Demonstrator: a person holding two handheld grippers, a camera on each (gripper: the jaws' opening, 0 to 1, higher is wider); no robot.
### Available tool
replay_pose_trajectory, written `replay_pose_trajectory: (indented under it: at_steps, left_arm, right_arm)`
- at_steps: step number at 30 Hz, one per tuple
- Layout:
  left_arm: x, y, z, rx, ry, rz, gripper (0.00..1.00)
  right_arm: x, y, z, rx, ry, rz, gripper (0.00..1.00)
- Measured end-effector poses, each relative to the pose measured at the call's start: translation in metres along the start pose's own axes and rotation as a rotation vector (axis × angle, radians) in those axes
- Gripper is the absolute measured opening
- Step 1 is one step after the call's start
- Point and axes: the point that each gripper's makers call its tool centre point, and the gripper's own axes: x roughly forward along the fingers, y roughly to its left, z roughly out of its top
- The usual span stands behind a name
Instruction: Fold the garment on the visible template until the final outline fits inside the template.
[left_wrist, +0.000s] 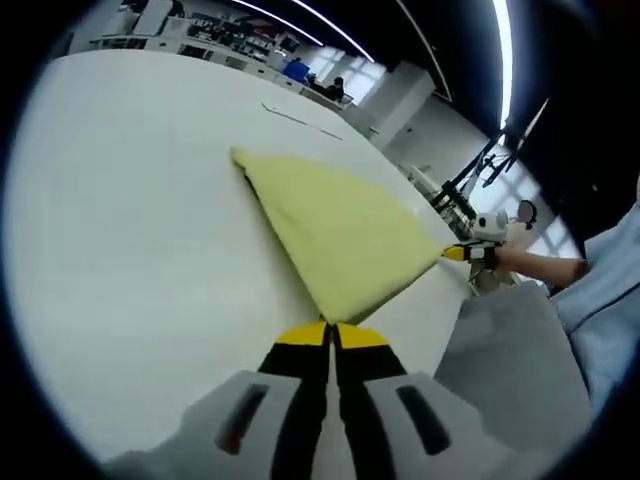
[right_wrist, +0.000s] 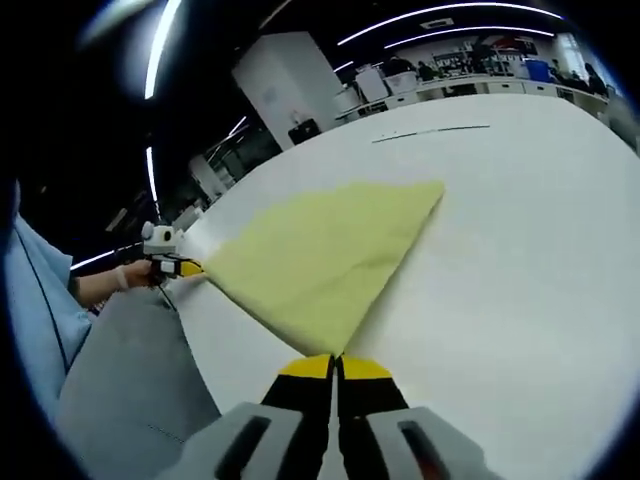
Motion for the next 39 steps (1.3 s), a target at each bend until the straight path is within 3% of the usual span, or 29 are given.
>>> replay_pose_trajectory:
  at_steps: [9,12,16,20,22,23,24,27,31,32,33,35,37,39]
  left_arm:
    - [0.001,0.002,-0.001,-0.016,-0.01,0.011,0.02]
    - [-0.005,0.009,0.007,0.039,-0.053,0.081,0.28]
    - [-0.013,0.002,0.024,0.113,-0.105,0.143,0.69]
    - [-0.015,-0.004,0.032,0.205,-0.096,0.22,0.98]
    - [-0.017,-0.004,0.034,0.224,-0.085,0.264,0.99]
    - [-0.017,-0.005,0.036,0.234,-0.085,0.277,0.99]
    - [-0.016,-0.007,0.038,0.231,-0.089,0.286,0.99]
    - [-0.01,-0.015,0.042,0.23,-0.105,0.271,0.99]
    - [-0.007,-0.017,0.046,0.224,-0.135,0.296,0.99]
    - [-0.006,-0.018,0.05,0.223,-0.162,0.293,0.99]
    - [-0.007,-0.018,0.048,0.215,-0.148,0.289,0.99]
    - [-0.015,-0.018,0.055,0.285,-0.167,0.329,0.99]
    - [-0.013,-0.016,0.051,0.337,-0.149,0.338,0.99]
    - [-0.006,-0.014,0.037,0.215,-0.115,0.292,0.99]
  right_arm:
    - [-0.004,0.005,-0.003,-0.001,-0.011,-0.012,0.0]
    - [-0.013,0.006,0.0,-0.057,-0.025,-0.05,0.2]
    - [-0.026,0.016,0.013,-0.107,-0.084,-0.092,0.57]
    - [-0.034,0.027,0.026,-0.159,-0.136,-0.141,0.86]
    - [-0.034,0.025,0.026,-0.158,-0.136,-0.179,1.0]
    - [-0.034,0.023,0.023,-0.173,-0.111,-0.2,1.0]
    - [-0.032,0.021,0.026,-0.182,-0.128,-0.216,1.0]
    - [-0.024,0.021,0.025,-0.202,-0.107,-0.245,1.0]
    - [-0.01,0.026,0.04,-0.189,-0.184,-0.256,1.0]
    - [-0.006,0.026,0.04,-0.169,-0.187,-0.264,1.0]
    - [-0.004,0.026,0.04,-0.142,-0.182,-0.28,1.0]
    - [-0.002,0.027,0.049,-0.147,-0.233,-0.312,1.0]
    - [0.001,0.026,0.05,-0.143,-0.251,-0.336,1.0]
    - [0.001,0.028,0.041,-0.116,-0.212,-0.321,1.0]
